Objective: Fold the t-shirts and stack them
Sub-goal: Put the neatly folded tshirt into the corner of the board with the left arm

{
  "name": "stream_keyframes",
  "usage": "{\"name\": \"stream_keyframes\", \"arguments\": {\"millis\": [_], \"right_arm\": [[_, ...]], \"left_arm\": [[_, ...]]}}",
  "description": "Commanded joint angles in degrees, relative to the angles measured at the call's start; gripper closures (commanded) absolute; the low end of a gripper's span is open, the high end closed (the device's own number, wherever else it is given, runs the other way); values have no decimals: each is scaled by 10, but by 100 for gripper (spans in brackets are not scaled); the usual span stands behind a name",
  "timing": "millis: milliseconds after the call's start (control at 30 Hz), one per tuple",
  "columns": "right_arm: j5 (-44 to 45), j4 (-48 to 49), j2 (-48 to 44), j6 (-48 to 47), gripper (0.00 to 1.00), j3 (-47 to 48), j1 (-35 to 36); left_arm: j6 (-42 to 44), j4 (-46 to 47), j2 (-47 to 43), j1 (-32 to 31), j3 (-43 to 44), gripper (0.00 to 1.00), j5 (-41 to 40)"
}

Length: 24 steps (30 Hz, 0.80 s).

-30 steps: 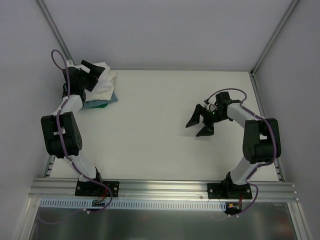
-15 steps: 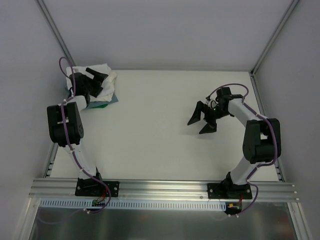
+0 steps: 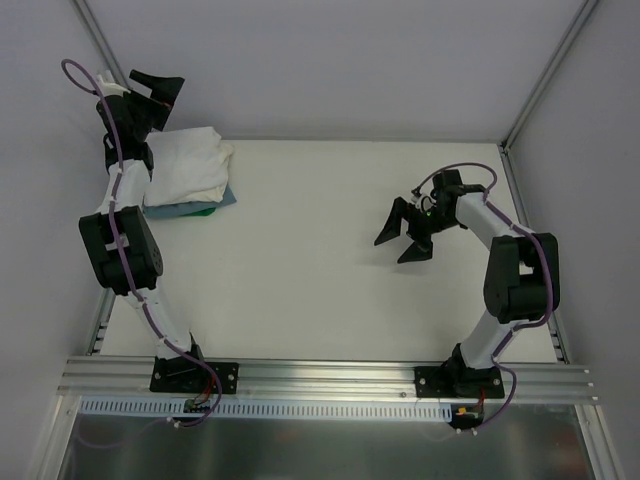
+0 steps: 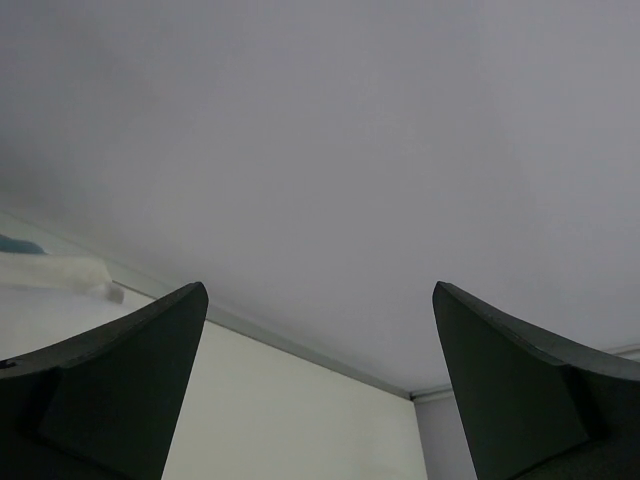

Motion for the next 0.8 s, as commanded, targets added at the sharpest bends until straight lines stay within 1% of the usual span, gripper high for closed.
{"name": "stream_keyframes", "arguments": {"millis": [0, 400, 567, 700, 767], "right_arm": [[-4, -2, -3, 5, 1, 5, -3], [8, -30, -13, -8, 1, -16, -3], [16, -56, -16, -15, 1, -4, -3], [25, -72, -19, -21, 1, 6, -3], [25, -75, -20, -19, 0, 7, -3]], "left_arm": [[-4, 10, 10, 8, 27, 1, 13], [-1, 43, 65, 11, -31, 1, 12], [-3, 56, 121, 18, -36, 1, 9], [1, 34, 152, 24, -19, 1, 7], [7, 0, 164, 28, -5, 1, -3]]}}
